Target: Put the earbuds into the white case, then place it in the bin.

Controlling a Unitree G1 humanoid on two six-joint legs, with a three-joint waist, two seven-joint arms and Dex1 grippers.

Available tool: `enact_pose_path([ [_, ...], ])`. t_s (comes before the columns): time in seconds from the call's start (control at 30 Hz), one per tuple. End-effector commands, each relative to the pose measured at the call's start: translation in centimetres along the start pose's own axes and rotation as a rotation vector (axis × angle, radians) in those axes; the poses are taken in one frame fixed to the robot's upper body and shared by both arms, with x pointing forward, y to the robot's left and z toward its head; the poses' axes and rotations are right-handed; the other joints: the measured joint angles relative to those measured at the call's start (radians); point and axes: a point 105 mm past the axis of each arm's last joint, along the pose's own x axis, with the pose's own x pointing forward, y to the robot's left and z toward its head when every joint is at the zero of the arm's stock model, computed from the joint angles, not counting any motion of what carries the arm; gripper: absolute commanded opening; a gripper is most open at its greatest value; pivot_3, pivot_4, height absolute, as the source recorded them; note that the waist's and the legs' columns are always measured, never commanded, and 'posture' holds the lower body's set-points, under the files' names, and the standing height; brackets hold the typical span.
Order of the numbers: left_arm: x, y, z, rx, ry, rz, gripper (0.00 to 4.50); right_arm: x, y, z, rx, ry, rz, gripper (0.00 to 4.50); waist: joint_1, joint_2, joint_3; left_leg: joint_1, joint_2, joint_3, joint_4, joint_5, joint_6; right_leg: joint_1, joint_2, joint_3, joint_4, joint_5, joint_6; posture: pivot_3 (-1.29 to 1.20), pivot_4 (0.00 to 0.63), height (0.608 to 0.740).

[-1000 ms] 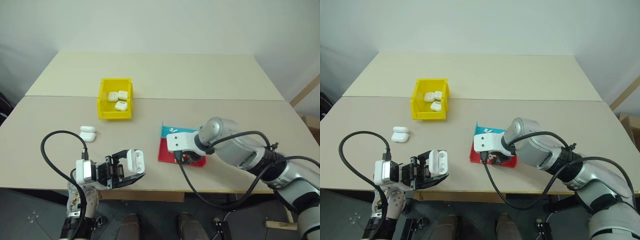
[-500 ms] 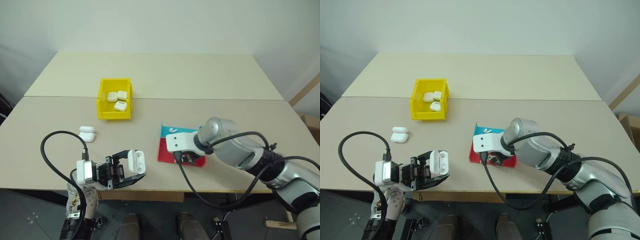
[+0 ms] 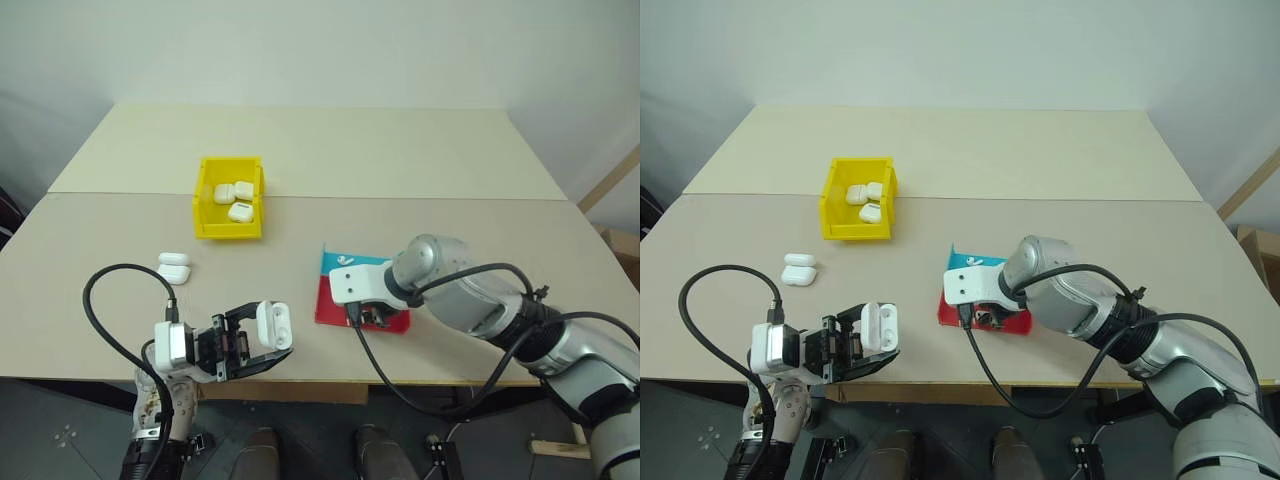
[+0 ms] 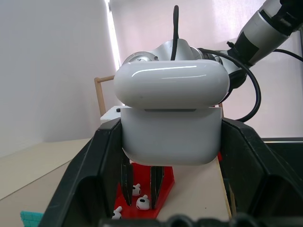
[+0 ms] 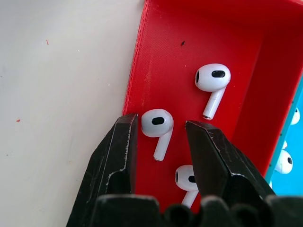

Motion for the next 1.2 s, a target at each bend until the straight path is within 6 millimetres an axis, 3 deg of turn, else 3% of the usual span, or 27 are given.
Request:
enact_pose_path([
  [0.03,0.3,-0.1,0.7,0.04,0.0,-0.022,2.77,-0.6,-0.3,0.3,-0.017,-0.019,-0.018,1.09,0.0,0.0,0.0,0.0,0.0,0.0,0.0,0.0,0.0,0.0,0.0,0.0,0.0,0.0,0.0,0.0,0.15,0.74],
  [0.43,0.3,0.1,0.6,0.039,0.006,-0.014,2.77,-0.7,-0.4,0.4,-0.024,-0.021,-0.029,1.09,0.0,0.0,0.0,0.0,0.0,0.0,0.0,0.0,0.0,0.0,0.0,0.0,0.0,0.0,0.0,0.0,0.15,0.74],
  [0.8,1.7,1.4,1.9,0.041,-0.031,-0.015,2.77,-3.7,-1.5,1.3,0.035,-0.113,-0.135,1.09,0.0,0.0,0.0,0.0,0.0,0.0,0.0,0.0,0.0,0.0,0.0,0.0,0.0,0.0,0.0,0.0,0.15,0.74],
  [1.07,4.2,3.9,3.7,0.068,-0.053,-0.002,2.77,-10.4,-4.2,1.2,0.139,-0.32,-0.424,1.09,0.006,0.0,0.0,-0.001,-0.001,-0.001,0.0,0.0,0.0,0.0,0.0,0.0,0.0,0.0,0.0,0.0,0.15,0.74],
  [1.2,6.1,3.8,5.0,0.038,-0.078,-0.042,2.77,-14.0,-4.7,0.6,0.187,-0.438,-0.543,1.09,0.005,0.0,0.0,-0.002,0.0,-0.001,0.0,0.0,0.001,0.0,0.0,0.0,-0.001,0.0,0.0,0.0,0.15,0.74],
])
